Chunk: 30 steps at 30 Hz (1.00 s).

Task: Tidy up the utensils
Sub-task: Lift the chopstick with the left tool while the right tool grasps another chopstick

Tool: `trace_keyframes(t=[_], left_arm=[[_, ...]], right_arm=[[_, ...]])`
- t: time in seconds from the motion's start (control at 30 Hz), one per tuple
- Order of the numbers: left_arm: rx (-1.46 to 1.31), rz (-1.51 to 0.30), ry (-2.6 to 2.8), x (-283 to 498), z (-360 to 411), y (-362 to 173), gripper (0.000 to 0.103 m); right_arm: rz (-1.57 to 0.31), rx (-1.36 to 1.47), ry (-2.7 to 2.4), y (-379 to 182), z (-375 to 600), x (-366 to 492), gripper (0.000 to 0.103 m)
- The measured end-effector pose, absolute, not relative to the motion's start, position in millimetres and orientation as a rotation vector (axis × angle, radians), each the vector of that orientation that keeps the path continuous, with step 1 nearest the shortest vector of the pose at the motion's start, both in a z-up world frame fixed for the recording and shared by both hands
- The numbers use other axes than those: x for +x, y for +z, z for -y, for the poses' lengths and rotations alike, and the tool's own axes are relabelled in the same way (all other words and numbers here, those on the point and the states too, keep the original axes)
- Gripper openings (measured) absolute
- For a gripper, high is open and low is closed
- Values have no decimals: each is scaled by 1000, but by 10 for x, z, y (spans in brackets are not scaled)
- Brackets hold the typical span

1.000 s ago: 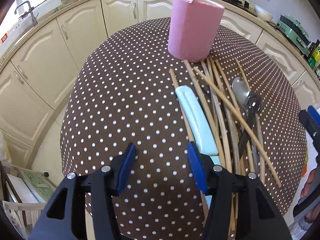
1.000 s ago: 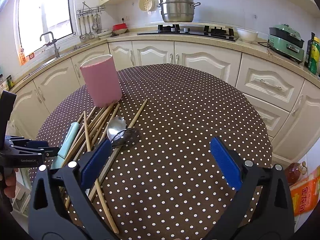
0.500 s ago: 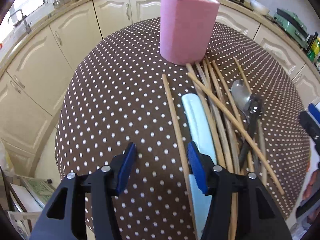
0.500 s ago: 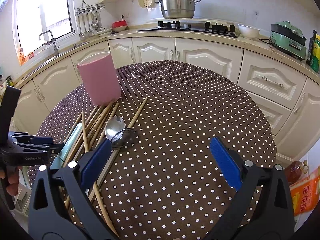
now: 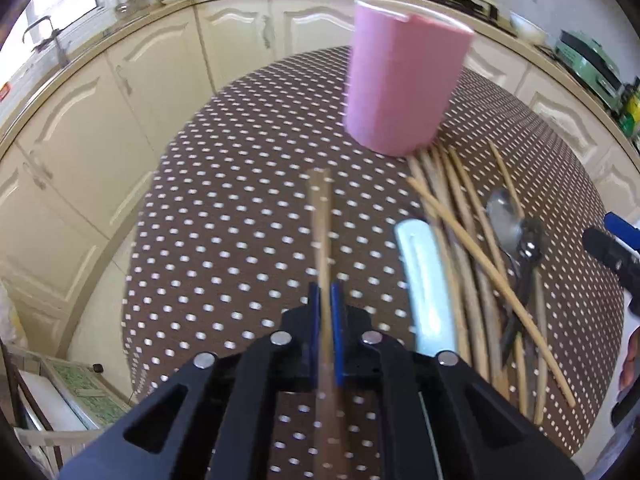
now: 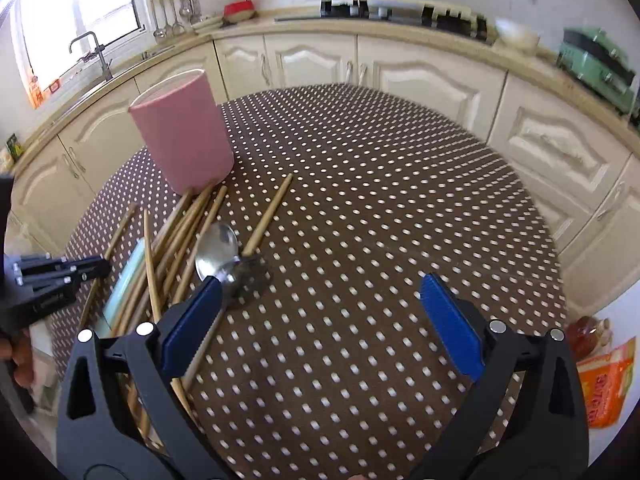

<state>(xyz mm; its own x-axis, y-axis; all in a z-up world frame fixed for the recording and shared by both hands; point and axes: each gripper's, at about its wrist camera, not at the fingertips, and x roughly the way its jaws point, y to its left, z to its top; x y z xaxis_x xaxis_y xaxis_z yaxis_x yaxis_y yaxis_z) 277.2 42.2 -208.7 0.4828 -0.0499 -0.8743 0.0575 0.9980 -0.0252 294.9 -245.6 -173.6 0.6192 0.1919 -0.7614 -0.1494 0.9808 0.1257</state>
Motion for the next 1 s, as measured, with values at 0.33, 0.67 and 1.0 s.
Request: trace_keyframes(t=[0.33, 0.67, 1.0], left_arm=[[-119, -946, -48, 2787, -780, -1843, 5], [-163, -857, -74, 2743, -799, -1629, 5], [-165, -701, -143, 2585, -665, -1298, 5]], right_arm=[[-1111, 29, 173, -1890, 2124, 3579, 75], [-1299, -76, 212, -1904, 1766, 4001, 20], [-1107, -29, 284, -1549, 1924, 3901, 6]])
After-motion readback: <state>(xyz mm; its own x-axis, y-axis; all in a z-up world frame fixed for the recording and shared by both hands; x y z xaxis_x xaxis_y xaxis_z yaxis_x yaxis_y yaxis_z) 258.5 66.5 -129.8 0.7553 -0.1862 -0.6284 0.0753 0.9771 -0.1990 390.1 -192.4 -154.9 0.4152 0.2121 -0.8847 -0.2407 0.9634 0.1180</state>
